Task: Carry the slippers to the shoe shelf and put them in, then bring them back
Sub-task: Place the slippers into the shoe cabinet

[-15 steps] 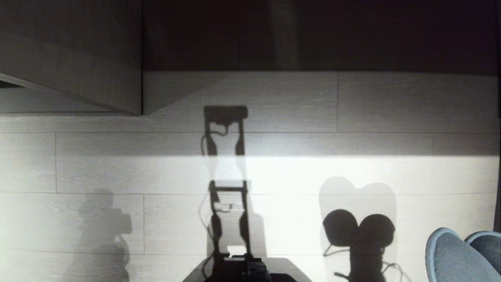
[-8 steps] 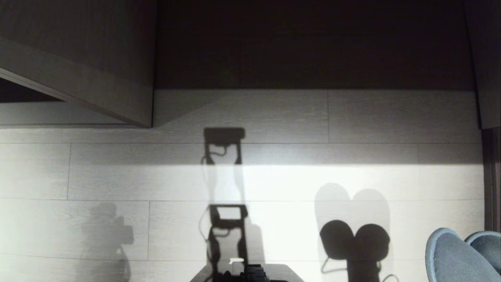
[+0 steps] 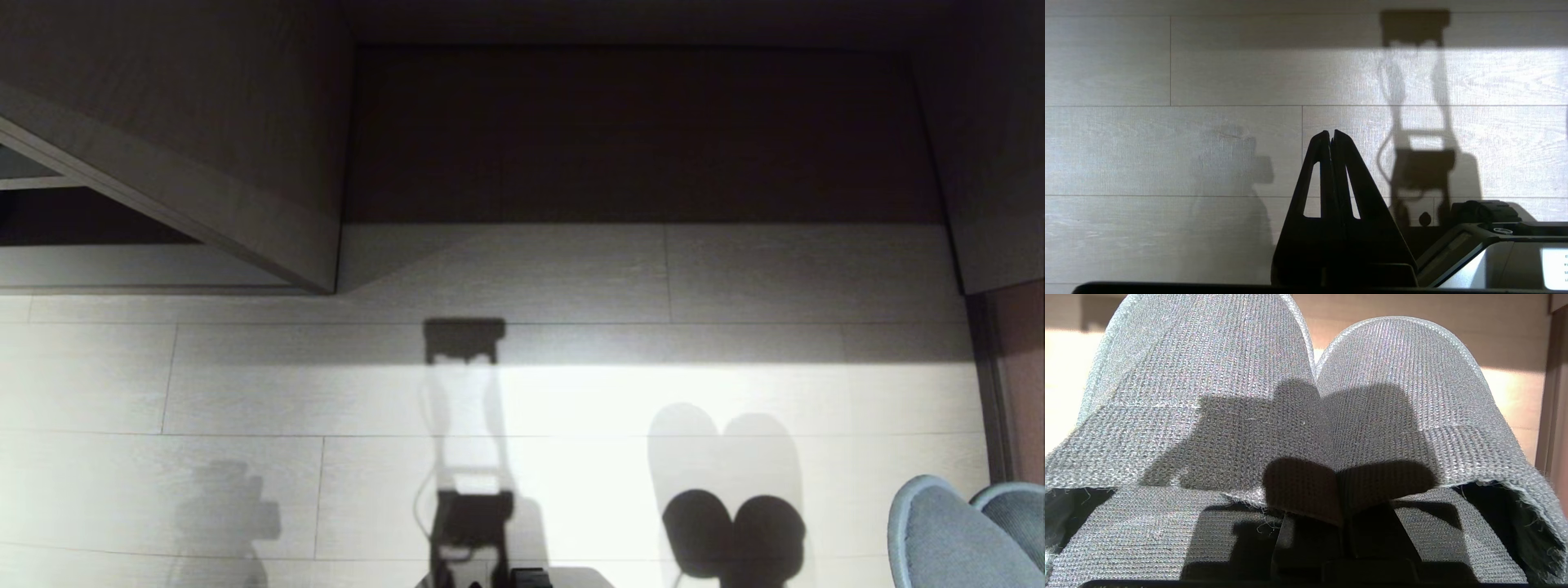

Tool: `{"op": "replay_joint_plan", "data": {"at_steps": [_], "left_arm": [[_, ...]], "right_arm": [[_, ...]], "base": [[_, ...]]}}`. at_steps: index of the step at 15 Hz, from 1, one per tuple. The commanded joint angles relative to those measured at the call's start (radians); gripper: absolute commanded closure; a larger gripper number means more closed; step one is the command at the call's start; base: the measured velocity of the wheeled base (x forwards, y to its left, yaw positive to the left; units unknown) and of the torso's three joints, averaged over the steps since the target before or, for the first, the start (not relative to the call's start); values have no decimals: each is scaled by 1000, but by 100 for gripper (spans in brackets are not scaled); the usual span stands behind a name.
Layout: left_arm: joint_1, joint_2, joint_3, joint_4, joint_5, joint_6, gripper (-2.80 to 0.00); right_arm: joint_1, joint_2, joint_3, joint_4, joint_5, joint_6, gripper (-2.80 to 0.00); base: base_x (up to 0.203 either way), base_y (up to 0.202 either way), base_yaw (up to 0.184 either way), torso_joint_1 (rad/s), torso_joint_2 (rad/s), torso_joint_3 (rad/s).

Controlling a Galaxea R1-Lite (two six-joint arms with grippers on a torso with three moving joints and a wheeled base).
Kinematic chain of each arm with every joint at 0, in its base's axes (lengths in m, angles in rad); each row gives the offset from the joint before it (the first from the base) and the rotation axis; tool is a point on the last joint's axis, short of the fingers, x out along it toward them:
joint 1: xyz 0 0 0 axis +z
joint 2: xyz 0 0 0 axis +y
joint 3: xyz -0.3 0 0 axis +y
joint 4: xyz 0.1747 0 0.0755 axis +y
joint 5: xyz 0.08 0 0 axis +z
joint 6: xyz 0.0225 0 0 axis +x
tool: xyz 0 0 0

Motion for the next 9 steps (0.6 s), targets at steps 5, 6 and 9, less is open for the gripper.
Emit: {"op": "replay_joint_plan", "data": {"at_steps": [5,6,9], "left_arm": [[0,2,0,-1,0,0,0],[0,2,0,-1,0,0,0],[0,2,0,-1,0,0,0]], "right_arm": [[1,2,2,-1,1,0,0],[1,2,2,-1,-1,0,0],[1,2,2,1,1,0,0]], "base": [[0,0,0,4,5,203],[0,0,0,-2,0,198],[0,0,0,-1,3,205]]}}
